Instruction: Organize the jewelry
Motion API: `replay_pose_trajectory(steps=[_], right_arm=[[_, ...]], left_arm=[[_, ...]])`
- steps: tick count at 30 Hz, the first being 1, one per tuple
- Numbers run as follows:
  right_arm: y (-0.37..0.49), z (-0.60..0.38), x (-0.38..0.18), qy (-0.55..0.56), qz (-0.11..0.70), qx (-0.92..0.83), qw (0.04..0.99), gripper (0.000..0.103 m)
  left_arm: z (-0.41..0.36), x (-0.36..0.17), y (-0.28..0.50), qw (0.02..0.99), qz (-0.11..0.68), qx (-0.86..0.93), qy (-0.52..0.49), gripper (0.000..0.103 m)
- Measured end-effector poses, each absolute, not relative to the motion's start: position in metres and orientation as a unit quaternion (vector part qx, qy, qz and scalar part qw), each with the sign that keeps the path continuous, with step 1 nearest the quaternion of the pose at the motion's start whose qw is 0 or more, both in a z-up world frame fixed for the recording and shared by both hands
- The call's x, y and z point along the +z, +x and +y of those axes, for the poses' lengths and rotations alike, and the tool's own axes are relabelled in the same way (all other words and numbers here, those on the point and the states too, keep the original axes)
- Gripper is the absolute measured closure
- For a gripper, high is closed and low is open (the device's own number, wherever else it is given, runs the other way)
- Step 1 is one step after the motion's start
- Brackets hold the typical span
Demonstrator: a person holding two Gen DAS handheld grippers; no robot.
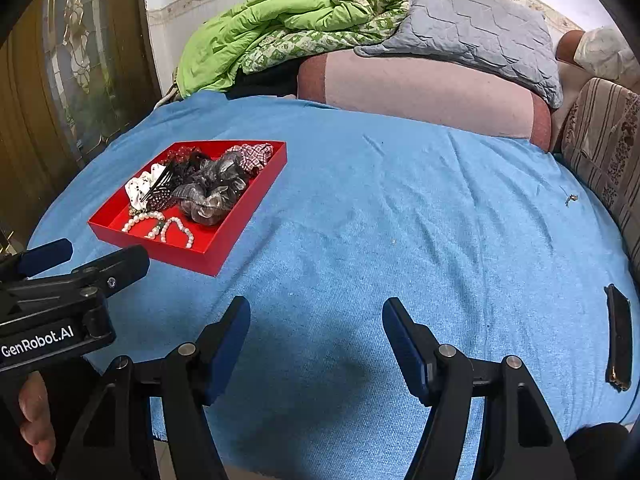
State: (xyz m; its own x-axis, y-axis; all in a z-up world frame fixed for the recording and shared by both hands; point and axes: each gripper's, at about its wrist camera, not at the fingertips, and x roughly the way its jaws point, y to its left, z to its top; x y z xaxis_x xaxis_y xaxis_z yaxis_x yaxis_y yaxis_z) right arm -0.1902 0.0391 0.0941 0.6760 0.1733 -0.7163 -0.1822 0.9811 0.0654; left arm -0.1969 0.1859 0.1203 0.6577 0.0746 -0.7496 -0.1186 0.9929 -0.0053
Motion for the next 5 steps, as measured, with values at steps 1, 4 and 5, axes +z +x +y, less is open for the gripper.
replay_pose_trajectory(steps=[1, 4, 5], right_arm=[[-0.1908, 0.0390, 0.0938, -0.004, 0.391, 0.097, 0.915, 0.030], [-0.1885, 0.0334, 0.0921, 0.007, 0.397, 0.100, 0.912, 0.030], [-0.1875, 0.0308, 0.0915, 0.010, 0.399, 0.098, 0.912, 0.029]], left_arm=[[0.1858, 0.1212, -0.1966, 0.911, 0.407, 0.054, -0.025, 0.001], [0.1808, 0.1223, -0.1916, 0.912, 0.407, 0.050, -0.020, 0.001], [0.1787, 0.1228, -0.1899, 0.911, 0.409, 0.047, -0.021, 0.001]])
